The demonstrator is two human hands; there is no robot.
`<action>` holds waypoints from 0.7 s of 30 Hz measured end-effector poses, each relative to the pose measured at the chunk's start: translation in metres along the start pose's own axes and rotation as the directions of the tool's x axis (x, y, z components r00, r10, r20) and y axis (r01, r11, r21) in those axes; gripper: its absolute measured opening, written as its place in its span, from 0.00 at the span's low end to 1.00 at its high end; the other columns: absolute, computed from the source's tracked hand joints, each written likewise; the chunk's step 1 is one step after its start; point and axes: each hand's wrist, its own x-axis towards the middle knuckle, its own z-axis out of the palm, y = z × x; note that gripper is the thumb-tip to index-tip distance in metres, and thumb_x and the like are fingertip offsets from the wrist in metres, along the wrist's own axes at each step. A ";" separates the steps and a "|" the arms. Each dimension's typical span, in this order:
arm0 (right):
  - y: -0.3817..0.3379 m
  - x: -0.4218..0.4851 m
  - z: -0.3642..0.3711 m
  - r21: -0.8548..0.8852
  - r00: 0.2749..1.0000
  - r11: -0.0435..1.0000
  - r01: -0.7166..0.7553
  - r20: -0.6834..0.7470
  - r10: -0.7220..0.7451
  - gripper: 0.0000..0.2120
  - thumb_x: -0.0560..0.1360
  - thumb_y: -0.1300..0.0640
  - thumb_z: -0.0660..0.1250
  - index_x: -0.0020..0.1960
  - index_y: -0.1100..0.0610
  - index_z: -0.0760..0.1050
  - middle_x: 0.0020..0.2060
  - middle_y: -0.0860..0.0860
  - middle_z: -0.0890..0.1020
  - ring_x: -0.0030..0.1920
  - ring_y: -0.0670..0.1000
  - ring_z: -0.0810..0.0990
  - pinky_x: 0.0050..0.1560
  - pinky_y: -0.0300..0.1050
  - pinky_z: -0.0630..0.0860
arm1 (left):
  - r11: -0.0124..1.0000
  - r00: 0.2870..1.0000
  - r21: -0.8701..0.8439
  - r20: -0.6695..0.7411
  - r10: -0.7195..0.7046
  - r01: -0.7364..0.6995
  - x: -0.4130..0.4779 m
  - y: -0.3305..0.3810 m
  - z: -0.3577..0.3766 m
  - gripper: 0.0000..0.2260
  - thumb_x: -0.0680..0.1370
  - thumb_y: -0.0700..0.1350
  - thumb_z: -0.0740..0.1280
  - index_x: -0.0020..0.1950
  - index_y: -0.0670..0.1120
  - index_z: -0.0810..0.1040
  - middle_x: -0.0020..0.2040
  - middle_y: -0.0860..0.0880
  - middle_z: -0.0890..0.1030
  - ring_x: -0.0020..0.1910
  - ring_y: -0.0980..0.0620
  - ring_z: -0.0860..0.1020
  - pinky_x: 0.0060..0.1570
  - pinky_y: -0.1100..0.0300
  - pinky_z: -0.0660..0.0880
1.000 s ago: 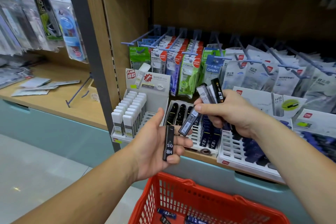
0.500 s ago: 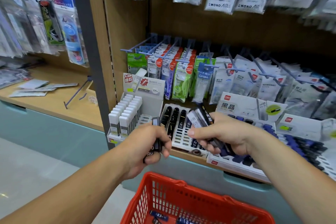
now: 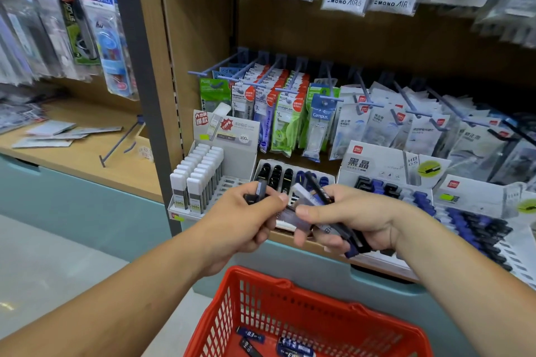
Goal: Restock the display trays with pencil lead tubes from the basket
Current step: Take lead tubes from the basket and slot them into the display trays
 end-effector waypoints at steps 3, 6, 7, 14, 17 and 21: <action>0.003 -0.002 -0.006 0.045 1.000 0.999 0.001 -0.011 0.000 0.08 0.77 0.54 0.73 0.45 0.57 0.77 0.49 0.67 0.83 0.25 0.47 0.70 0.26 0.39 0.68 | 1.000 0.998 -0.011 -0.053 -0.027 0.026 0.004 -0.002 -0.004 0.07 0.81 0.47 0.71 0.45 0.47 0.77 0.32 0.46 0.73 0.25 0.52 0.67 0.22 0.67 0.59; 0.005 0.000 -0.006 0.057 1.000 0.998 -0.005 0.014 0.004 0.06 0.79 0.57 0.72 0.46 0.57 0.77 0.49 0.68 0.83 0.25 0.48 0.71 0.26 0.39 0.70 | 0.999 0.997 -0.051 -0.077 -0.007 0.003 0.007 -0.004 -0.006 0.10 0.78 0.47 0.74 0.41 0.47 0.76 0.29 0.46 0.66 0.25 0.51 0.62 0.26 0.63 0.54; 0.006 0.001 -0.006 0.061 1.000 0.998 -0.001 0.019 0.000 0.06 0.79 0.57 0.72 0.47 0.57 0.76 0.48 0.68 0.83 0.25 0.48 0.71 0.25 0.39 0.69 | 0.997 0.998 -0.082 -0.066 -0.001 -0.005 0.007 -0.004 -0.006 0.12 0.77 0.47 0.75 0.40 0.47 0.75 0.29 0.46 0.65 0.27 0.50 0.60 0.28 0.60 0.51; 0.004 0.004 -0.002 0.135 0.999 0.990 0.036 -0.021 -0.034 0.07 0.79 0.58 0.71 0.49 0.57 0.74 0.47 0.67 0.83 0.26 0.50 0.74 0.24 0.39 0.69 | 0.945 0.993 -0.323 -0.078 -0.090 0.060 0.010 -0.003 -0.004 0.09 0.78 0.43 0.73 0.42 0.45 0.75 0.29 0.48 0.66 0.26 0.53 0.64 0.22 0.64 0.54; 0.003 0.005 -0.001 0.128 0.999 0.990 0.053 -0.015 -0.051 0.08 0.78 0.57 0.72 0.52 0.57 0.74 0.53 0.69 0.83 0.25 0.49 0.72 0.26 0.39 0.69 | 0.921 0.993 -0.384 -0.064 -0.103 0.071 0.011 -0.004 -0.004 0.06 0.78 0.42 0.72 0.51 0.41 0.79 0.32 0.46 0.68 0.28 0.53 0.66 0.22 0.64 0.56; 0.005 0.007 0.000 0.106 0.995 0.993 0.053 -0.084 -0.045 0.12 0.78 0.63 0.72 0.57 0.60 0.71 0.48 0.67 0.83 0.25 0.48 0.71 0.26 0.39 0.67 | 0.902 0.992 -0.423 -0.046 -0.117 0.087 0.012 -0.004 -0.003 0.08 0.80 0.39 0.69 0.56 0.36 0.82 0.33 0.46 0.71 0.29 0.54 0.69 0.22 0.64 0.57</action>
